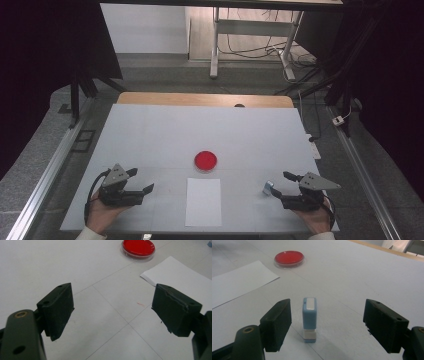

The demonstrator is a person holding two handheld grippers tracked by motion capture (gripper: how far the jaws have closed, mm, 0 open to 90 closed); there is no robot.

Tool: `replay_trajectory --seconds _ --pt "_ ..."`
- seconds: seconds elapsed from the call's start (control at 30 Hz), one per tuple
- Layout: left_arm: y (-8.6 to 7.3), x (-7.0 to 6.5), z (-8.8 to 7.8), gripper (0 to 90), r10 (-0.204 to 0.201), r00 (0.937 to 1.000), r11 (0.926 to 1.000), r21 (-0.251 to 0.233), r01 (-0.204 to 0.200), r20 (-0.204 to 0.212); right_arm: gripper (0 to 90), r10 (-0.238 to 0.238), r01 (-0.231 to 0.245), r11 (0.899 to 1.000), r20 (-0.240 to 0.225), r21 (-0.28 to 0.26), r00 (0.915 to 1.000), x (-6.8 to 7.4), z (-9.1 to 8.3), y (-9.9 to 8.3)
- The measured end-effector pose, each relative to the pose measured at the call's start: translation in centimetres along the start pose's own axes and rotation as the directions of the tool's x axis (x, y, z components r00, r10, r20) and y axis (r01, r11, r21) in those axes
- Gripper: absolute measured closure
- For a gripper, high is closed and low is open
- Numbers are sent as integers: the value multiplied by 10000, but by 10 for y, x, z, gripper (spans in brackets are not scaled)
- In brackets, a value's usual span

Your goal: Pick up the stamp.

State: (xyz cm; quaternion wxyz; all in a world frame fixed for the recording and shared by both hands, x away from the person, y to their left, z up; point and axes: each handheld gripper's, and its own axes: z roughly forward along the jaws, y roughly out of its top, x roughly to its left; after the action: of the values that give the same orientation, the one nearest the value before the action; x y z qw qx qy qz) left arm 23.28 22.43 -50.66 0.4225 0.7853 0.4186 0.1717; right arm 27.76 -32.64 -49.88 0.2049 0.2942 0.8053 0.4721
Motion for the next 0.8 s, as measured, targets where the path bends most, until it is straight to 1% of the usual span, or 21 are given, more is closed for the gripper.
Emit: replay_trajectory --seconds 0.2,0.3,0.53,0.63,0.7,0.8 --pt "0 -1 0 175 -5 10000 10000 -20 5 -27 230 -27 27 10000 4 -23 10000 0 -1 1" --pt "-1 -2 1 175 83 10000 10000 15 -83 -22 230 -43 43 10000 -45 21 10000 1 1 1" --pt "-1 -2 0 175 70 10000 10000 1 -70 -16 234 -220 222 9996 -100 175 9997 5 4 4" --pt "-1 -3 1 176 104 9999 9999 88 -104 7 239 -201 203 9997 -176 156 9996 5 3 5" --pt "-1 -3 1 178 118 9999 9999 121 -119 86 240 -213 215 9996 -113 161 9997 5 2 7" --pt "-1 -4 2 178 136 9999 9998 172 -137 79 240 -245 246 9997 -148 88 9996 6 1 9"
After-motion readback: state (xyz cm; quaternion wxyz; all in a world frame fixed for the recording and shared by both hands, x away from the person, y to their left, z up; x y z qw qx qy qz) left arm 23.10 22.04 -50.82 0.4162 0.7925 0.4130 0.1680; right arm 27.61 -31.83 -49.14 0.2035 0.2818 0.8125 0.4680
